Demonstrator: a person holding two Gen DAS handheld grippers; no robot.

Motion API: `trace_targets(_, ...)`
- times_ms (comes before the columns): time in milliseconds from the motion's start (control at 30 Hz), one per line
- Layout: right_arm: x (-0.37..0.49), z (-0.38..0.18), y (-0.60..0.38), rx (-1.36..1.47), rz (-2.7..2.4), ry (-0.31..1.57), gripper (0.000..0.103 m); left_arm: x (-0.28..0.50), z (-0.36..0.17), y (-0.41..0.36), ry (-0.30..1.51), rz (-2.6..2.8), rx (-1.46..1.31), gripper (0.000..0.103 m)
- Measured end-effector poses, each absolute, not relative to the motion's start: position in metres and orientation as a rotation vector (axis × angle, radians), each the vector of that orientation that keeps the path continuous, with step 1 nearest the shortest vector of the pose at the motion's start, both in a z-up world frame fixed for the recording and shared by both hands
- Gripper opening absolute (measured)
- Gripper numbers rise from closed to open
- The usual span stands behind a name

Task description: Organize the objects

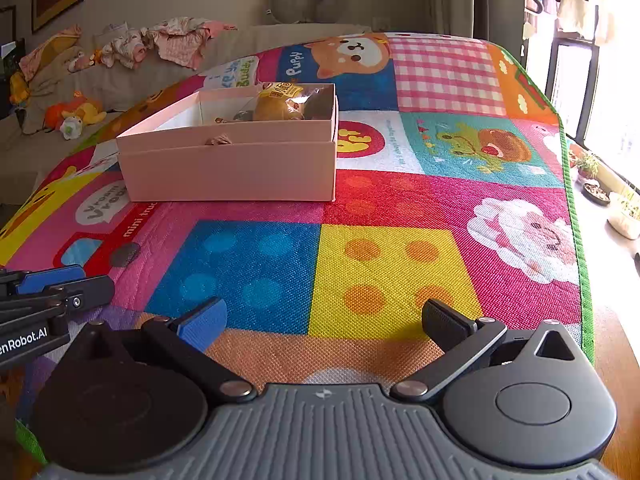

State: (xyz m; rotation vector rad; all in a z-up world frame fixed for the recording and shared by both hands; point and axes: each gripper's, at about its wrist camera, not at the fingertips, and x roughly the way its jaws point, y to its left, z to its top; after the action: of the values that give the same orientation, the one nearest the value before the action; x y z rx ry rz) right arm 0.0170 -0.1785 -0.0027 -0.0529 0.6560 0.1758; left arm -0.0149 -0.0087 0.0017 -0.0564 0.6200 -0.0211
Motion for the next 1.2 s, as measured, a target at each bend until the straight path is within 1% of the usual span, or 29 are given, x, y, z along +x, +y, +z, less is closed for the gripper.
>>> trace_targets(1200, 0.0166, -0.0028, -0.1783, -0.053, 0.176, 0.656, 0.103, -0.0142, 0.0019, -0.0092, 0.62, -0.022, -0.05, 0.031)
